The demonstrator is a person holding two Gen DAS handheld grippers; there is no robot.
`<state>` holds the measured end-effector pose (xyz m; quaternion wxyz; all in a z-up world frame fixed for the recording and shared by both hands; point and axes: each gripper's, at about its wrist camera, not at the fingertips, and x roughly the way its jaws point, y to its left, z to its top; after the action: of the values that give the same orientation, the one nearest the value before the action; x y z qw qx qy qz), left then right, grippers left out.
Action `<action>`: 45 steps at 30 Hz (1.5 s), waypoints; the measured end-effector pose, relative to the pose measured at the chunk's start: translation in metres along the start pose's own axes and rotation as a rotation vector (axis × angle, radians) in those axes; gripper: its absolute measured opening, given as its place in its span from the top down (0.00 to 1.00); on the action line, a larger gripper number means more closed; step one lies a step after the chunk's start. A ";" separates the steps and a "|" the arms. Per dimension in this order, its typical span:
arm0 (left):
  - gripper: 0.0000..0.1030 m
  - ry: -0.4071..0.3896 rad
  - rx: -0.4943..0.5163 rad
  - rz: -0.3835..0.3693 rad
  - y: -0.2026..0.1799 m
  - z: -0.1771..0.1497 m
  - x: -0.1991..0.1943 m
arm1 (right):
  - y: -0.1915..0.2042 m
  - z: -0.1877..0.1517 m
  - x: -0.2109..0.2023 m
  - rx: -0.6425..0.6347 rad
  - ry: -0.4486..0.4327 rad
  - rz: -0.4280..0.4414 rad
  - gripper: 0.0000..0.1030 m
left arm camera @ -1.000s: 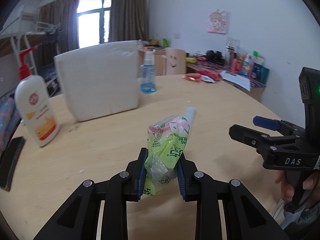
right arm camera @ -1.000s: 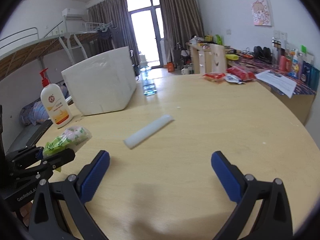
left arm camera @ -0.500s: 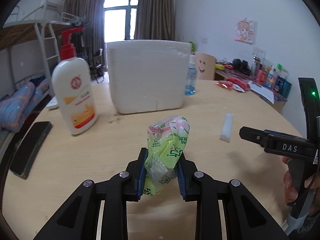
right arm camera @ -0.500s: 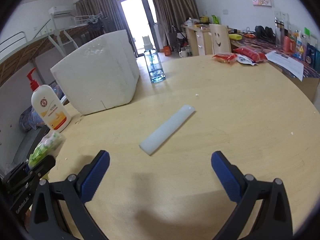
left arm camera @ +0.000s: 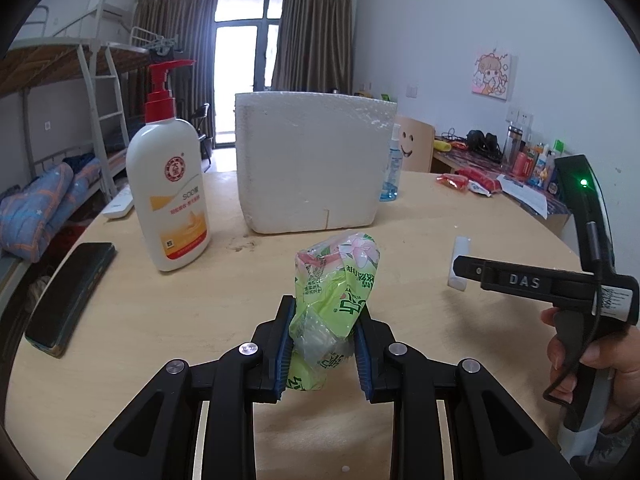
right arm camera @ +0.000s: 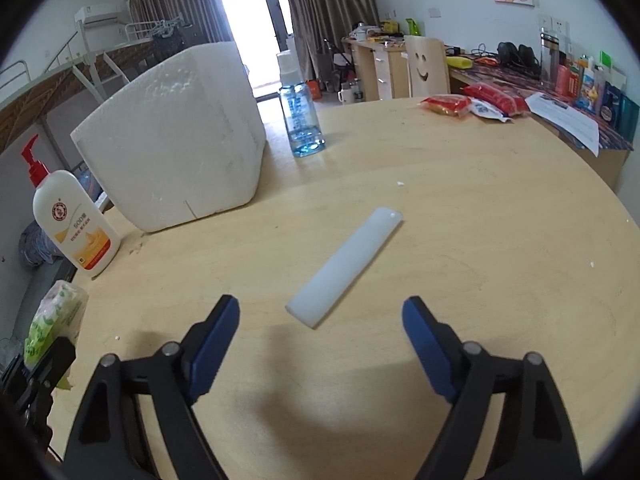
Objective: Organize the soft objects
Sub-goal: 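Move the right tool to the white foam tube while the left tool holds the bag, then close the right tool on the white foam tube and lift it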
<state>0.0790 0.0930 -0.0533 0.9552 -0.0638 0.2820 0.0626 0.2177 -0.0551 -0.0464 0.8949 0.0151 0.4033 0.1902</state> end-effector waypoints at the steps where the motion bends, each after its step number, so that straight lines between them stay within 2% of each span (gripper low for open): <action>1: 0.72 -0.001 -0.003 0.004 0.001 0.000 0.000 | 0.002 0.001 0.002 0.000 0.005 -0.008 0.17; 4: 0.72 -0.005 -0.010 0.008 0.004 -0.001 -0.002 | 0.007 0.004 0.004 -0.009 0.011 -0.042 0.22; 11: 0.72 -0.013 -0.015 0.016 0.005 -0.002 -0.006 | 0.012 0.009 0.015 -0.001 0.047 -0.082 0.43; 19: 0.72 -0.008 -0.033 0.017 0.011 -0.003 -0.004 | 0.015 0.009 0.026 0.007 0.082 -0.105 0.45; 30: 0.72 -0.003 -0.036 0.006 0.014 -0.004 -0.002 | 0.015 0.013 0.031 0.015 0.096 -0.104 0.65; 39: 0.72 -0.006 -0.037 0.008 0.015 -0.002 -0.003 | -0.001 0.013 0.025 -0.005 0.096 -0.032 0.72; 45: 0.72 -0.004 -0.032 0.003 0.012 -0.003 -0.002 | -0.009 0.012 0.008 -0.036 0.067 -0.045 0.73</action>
<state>0.0738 0.1039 -0.0557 0.9545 -0.0783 0.2793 0.0687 0.2341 -0.0587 -0.0463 0.8851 -0.0163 0.4298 0.1778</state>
